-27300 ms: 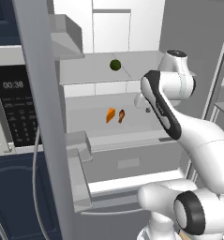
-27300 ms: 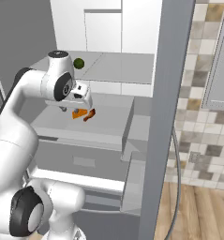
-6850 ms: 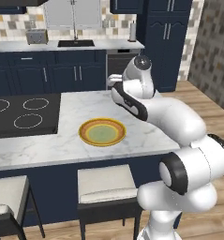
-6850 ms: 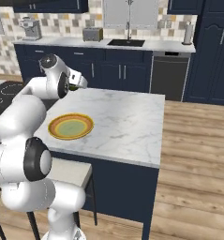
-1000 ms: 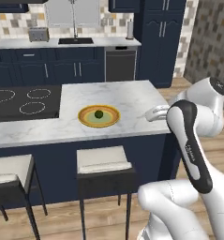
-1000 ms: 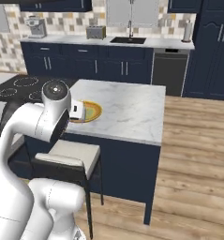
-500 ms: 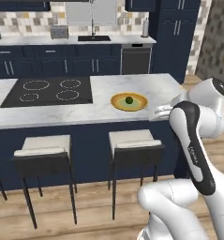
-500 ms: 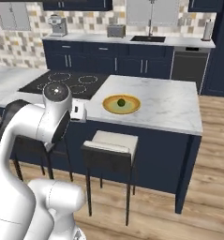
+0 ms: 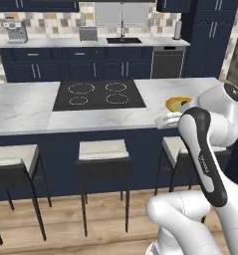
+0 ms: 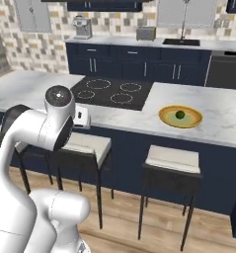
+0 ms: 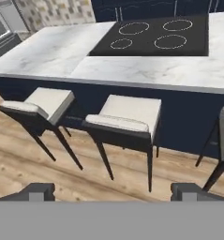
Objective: Take the cheese, chicken drumstick, and lime from the fridge and place them on the plate on the dining counter to create an appetizer plate.
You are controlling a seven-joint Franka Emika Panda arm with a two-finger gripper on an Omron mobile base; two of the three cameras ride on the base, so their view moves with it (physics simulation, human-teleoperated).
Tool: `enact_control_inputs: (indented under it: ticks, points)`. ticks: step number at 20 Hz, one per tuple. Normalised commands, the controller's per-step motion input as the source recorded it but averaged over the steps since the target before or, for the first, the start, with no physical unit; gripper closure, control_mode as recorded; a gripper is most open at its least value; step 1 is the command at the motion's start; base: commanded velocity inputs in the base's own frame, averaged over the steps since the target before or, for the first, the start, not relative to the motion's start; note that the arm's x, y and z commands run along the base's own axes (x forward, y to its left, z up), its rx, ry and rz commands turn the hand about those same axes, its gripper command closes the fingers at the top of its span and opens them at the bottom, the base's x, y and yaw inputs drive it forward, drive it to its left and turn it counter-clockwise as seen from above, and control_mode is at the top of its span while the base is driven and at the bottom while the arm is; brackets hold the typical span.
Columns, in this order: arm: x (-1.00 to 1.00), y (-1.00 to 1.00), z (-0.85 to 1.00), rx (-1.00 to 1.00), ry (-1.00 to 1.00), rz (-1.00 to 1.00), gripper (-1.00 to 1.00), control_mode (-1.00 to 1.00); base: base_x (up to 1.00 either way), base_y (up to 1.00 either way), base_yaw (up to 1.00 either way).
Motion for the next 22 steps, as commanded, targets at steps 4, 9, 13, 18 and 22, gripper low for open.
enact_control_inputs:
  ticks: [4,9,13,18,22]
  points:
    - [0.0,0.0,0.0,0.0,0.0,0.0,-1.0,1.0,0.0,1.0,0.02]
    - [0.0,0.0,0.0,0.0,0.0,0.0,-1.0,1.0,0.01,1.0,0.0]
    - [0.0,0.0,0.0,0.0,0.0,0.0,-1.0,1.0,0.1,1.0,0.0]
    - [0.0,0.0,0.0,0.0,0.0,0.0,-1.0,1.0,0.06,1.0,0.0]
    - [0.0,0.0,0.0,0.0,0.0,0.0,-1.0,1.0,0.08,1.0,0.0]
